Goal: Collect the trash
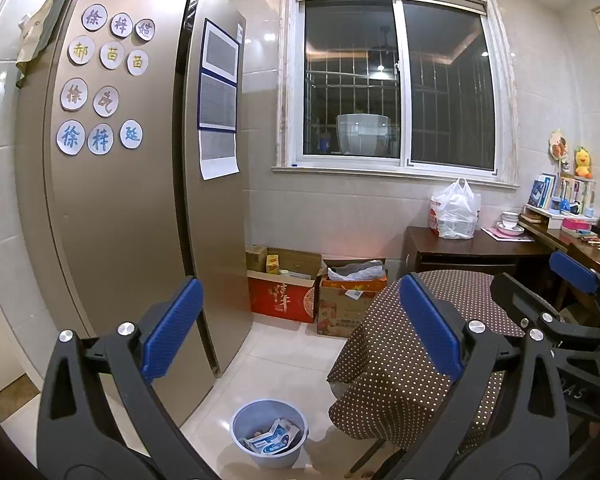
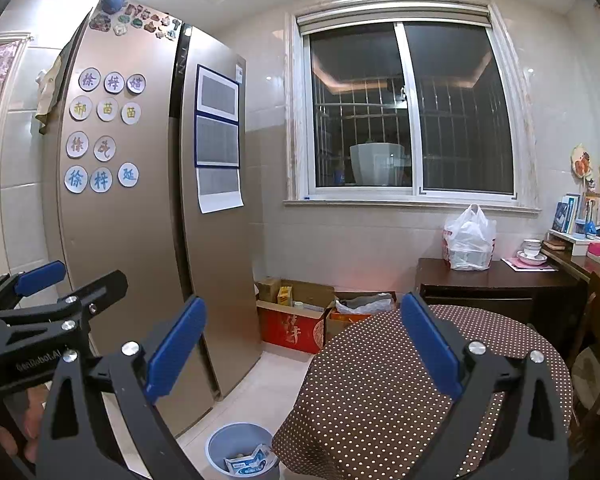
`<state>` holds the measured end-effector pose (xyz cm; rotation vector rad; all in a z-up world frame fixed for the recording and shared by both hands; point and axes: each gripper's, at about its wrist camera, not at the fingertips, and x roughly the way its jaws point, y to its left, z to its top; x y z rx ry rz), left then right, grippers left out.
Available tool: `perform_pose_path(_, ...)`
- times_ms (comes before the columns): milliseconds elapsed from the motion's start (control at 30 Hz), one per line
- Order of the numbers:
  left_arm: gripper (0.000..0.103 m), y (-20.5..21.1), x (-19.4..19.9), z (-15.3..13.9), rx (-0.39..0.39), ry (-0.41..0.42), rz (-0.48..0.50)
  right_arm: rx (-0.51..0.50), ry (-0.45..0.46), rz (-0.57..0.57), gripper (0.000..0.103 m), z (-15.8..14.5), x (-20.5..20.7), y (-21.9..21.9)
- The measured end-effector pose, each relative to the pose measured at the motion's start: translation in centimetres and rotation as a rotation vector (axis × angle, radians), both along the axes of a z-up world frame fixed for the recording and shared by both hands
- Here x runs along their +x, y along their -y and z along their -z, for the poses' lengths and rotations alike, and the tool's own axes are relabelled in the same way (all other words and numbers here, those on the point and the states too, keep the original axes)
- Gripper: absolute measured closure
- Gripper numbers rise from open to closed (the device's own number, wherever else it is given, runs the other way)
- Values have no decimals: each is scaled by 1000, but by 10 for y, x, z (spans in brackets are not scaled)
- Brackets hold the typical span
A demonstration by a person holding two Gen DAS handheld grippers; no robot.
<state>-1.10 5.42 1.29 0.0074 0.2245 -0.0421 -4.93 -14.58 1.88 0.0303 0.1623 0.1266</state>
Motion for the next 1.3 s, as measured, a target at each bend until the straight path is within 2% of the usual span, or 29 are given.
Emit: perform_pose_path(1300,6,2,10,9,0,-14,4,19,-39,-4,7,10,12,-8)
